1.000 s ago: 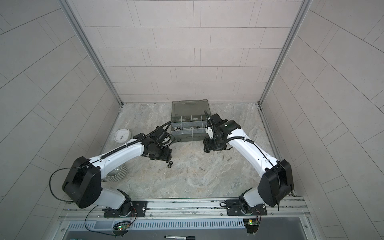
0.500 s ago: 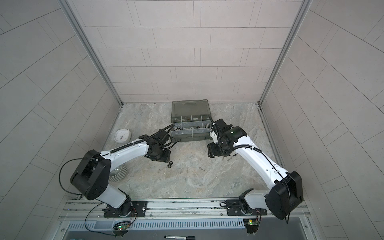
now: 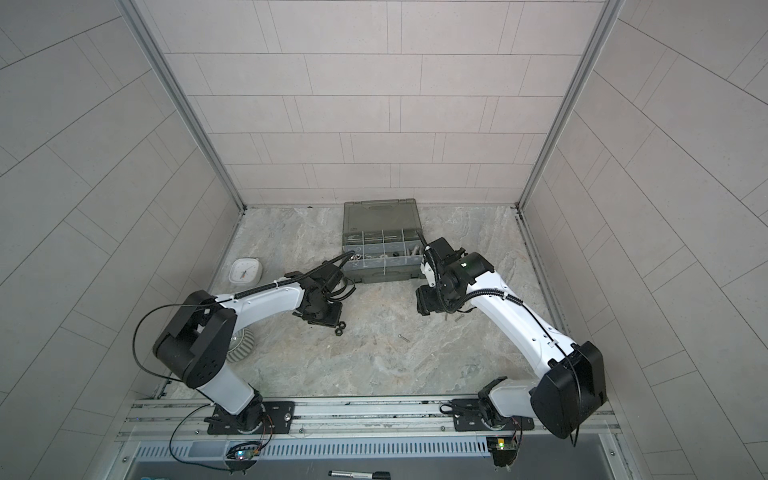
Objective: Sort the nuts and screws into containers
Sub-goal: 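Close the left gripper on a black nut, then carry the black nut with the left gripper into a box compartment and open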
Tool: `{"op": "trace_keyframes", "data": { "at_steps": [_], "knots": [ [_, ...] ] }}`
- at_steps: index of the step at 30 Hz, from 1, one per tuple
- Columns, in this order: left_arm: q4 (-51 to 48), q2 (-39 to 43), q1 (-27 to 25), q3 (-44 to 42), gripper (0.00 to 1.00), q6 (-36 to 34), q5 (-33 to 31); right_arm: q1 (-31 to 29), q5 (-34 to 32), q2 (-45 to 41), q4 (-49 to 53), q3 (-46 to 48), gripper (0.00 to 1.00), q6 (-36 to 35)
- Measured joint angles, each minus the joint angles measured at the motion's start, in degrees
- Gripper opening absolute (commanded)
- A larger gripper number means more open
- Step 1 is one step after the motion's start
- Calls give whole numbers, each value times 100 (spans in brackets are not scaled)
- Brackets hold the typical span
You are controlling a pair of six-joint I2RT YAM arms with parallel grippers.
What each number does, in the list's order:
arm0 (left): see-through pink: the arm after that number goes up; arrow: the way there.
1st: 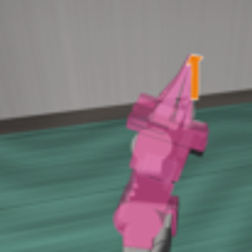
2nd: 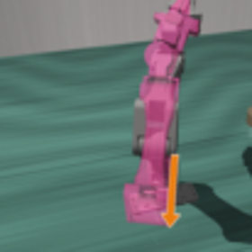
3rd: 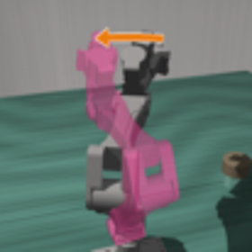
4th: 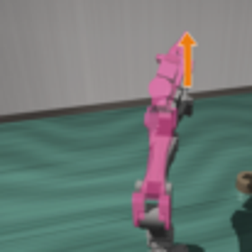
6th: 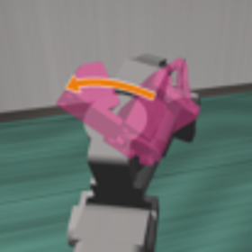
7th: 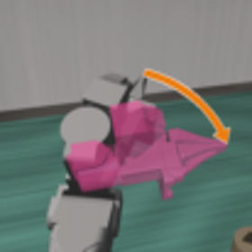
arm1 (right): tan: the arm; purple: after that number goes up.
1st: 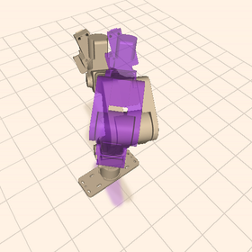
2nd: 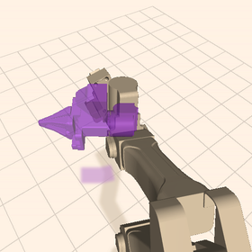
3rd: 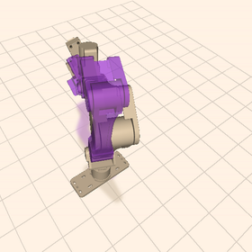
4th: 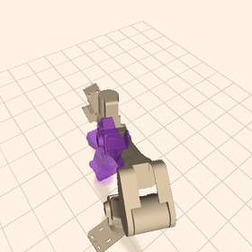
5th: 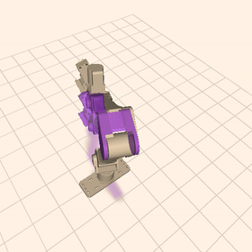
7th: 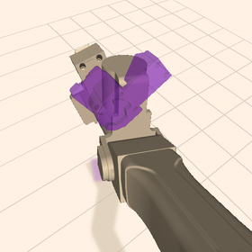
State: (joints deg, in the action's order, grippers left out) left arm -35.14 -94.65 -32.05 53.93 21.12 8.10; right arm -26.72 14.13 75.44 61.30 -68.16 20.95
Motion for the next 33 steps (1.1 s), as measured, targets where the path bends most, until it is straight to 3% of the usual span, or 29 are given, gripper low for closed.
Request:
{"op": "trace_keyframes", "data": {
  "at_steps": [9, 13, 17, 20, 21, 22, 33],
  "knots": [
    [50, -140, 2, 35, 33, -22, 42, 24, -26, 118, 79, -28, 64, -70],
    [39, -236, 2, 140, 21, -83, 46, 44, -20, 151, 107, -50, 64, -111],
    [-20, -337, 2, 256, 17, -153, 57, 52, 4, 173, 111, -52, 65, -157],
    [-87, -422, 2, 374, 16, -195, 72, 52, 15, 175, 127, -68, 71, -186],
    [-118, -461, 2, 428, 16, -214, 76, 55, 17, 175, 138, -79, 96, -192],
    [-162, -496, 2, 490, 16, -227, 81, 66, 20, 175, 146, -87, 99, -197],
    [-835, -754, 2, 1974, 15, -415, 81, 251, 15, 175, 201, -94, 99, -232]
  ]
}}
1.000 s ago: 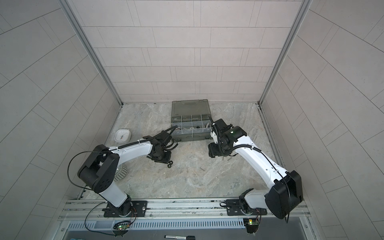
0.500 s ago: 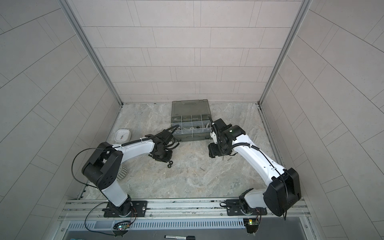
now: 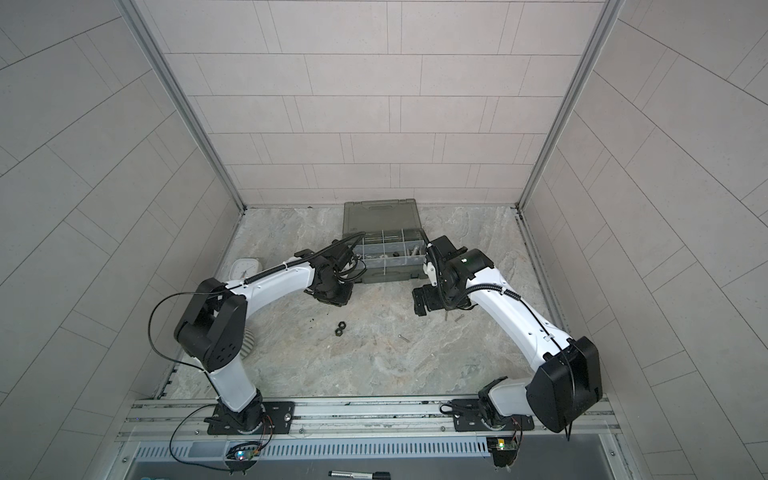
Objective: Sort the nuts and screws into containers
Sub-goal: 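Carry the black nut with the left gripper into a box compartment and open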
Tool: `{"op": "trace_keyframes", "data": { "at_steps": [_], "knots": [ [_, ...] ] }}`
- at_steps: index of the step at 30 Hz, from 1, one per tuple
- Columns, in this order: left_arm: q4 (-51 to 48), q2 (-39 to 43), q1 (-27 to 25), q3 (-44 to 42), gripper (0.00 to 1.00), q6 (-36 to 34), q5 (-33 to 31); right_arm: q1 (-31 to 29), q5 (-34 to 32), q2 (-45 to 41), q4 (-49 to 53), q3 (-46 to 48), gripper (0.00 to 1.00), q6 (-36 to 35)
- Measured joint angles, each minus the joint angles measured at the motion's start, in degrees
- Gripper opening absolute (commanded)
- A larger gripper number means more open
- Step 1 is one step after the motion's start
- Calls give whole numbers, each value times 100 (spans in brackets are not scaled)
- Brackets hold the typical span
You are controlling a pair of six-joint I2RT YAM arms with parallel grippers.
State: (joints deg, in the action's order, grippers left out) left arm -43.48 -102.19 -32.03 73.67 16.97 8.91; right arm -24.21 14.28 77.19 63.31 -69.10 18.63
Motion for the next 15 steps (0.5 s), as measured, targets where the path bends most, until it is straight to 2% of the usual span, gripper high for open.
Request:
{"op": "trace_keyframes", "data": {
  "at_steps": [6, 15],
  "knots": [
    [-356, -533, 0, 1349, 15, -149, 44, 118, -66, -4, 13, -42, 99, -20],
    [-1005, -2024, 0, 3853, 15, -549, 173, 396, -107, -2, -4, -105, 99, -59]
  ]
}}
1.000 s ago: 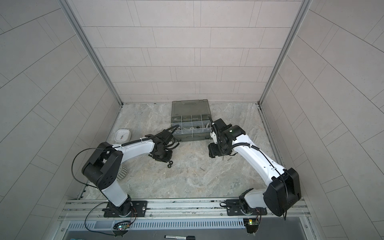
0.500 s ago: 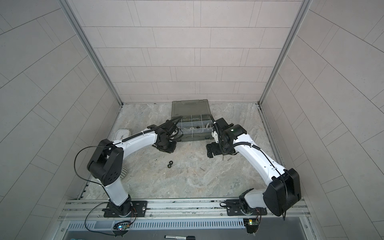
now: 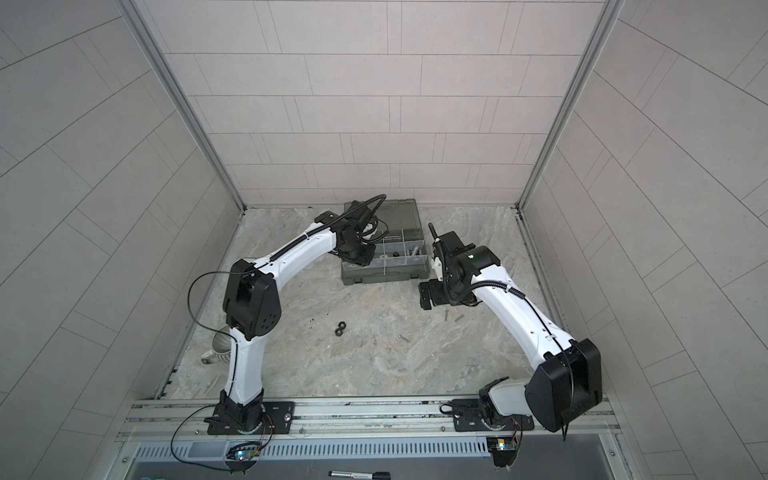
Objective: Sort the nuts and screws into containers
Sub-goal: 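Carry the black nut with the left gripper into a box compartment and open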
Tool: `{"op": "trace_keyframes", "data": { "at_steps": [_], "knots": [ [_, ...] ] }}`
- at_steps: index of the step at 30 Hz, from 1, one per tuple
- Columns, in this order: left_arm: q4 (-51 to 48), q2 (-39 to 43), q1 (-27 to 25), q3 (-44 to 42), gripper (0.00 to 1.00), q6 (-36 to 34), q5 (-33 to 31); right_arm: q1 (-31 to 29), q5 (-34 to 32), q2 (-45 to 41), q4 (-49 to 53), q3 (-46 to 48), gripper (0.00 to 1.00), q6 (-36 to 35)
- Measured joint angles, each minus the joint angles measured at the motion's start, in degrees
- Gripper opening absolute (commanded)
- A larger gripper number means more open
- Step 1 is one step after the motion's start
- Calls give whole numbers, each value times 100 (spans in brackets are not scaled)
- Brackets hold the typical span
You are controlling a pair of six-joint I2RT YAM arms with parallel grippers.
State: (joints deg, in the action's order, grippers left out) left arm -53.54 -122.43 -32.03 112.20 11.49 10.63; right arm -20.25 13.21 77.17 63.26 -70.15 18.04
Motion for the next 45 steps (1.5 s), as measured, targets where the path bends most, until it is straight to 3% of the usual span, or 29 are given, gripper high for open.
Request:
{"op": "trace_keyframes", "data": {
  "at_steps": [10, 26, 37, 39, 43, 45],
  "knots": [
    [-210, -1204, 0, 1692, 15, -225, 448, 295, 105, 400, -114, -525, 99, -20],
    [844, -1779, 13, 2031, 16, 361, 1368, 457, 457, 1707, -826, -2013, 99, 68],
    [1016, -2186, 87, 2031, 17, 584, 1534, 684, 527, 1847, -802, -2234, 99, 79],
    [1047, -2186, 111, 2031, 25, 612, 1550, 726, 527, 1847, -785, -2218, 99, 79],
    [1099, -2186, 175, 2031, 61, 704, 1657, 780, 529, 1847, -769, -2203, 99, 79],
    [1215, -2181, 177, 2033, 70, 721, 1714, 791, 531, 1847, -767, -2197, 99, 79]
  ]
}}
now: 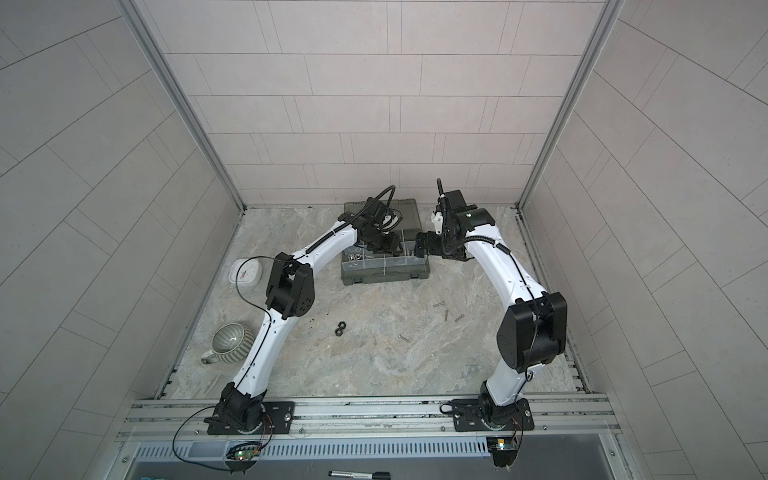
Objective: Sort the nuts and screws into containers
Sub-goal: 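Carry the black nut with the left gripper into a box compartment and open, then move the left gripper back down to the remaining black nuts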
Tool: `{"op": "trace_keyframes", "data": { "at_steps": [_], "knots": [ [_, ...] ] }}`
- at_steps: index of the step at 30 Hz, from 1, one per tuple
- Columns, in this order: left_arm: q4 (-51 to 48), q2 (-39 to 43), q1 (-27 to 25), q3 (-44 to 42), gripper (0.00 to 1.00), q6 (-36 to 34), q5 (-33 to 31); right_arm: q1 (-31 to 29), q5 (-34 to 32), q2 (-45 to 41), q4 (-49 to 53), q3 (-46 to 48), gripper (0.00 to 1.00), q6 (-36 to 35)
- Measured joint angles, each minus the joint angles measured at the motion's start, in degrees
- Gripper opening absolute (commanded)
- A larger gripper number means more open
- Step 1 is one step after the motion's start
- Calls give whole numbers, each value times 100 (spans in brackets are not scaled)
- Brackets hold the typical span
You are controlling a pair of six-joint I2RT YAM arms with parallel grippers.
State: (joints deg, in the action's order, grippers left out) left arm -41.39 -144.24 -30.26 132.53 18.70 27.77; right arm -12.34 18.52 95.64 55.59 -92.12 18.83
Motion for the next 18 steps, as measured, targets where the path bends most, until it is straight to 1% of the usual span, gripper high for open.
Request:
{"op": "trace_keyframes", "data": {
  "at_steps": [1, 3, 8, 13, 18],
  "knots": [
    [46, 2, -7, 0, 73, -15, 24, 2, 7, 0, -2, 4, 99, 0],
    [90, 24, -20, -2, 77, -44, 48, 2, 15, 0, -2, 20, 99, -2],
    [57, 450, 4, -356, 78, -76, -111, 2, 15, -44, -26, 179, 99, -7],
    [85, 1574, 33, -1207, 78, -181, -313, 2, 17, -332, -90, 621, 99, -2],
    [188, 3095, 72, -2721, 78, -245, -616, -35, 26, -850, -199, 1209, 99, 26]
  ]
}}
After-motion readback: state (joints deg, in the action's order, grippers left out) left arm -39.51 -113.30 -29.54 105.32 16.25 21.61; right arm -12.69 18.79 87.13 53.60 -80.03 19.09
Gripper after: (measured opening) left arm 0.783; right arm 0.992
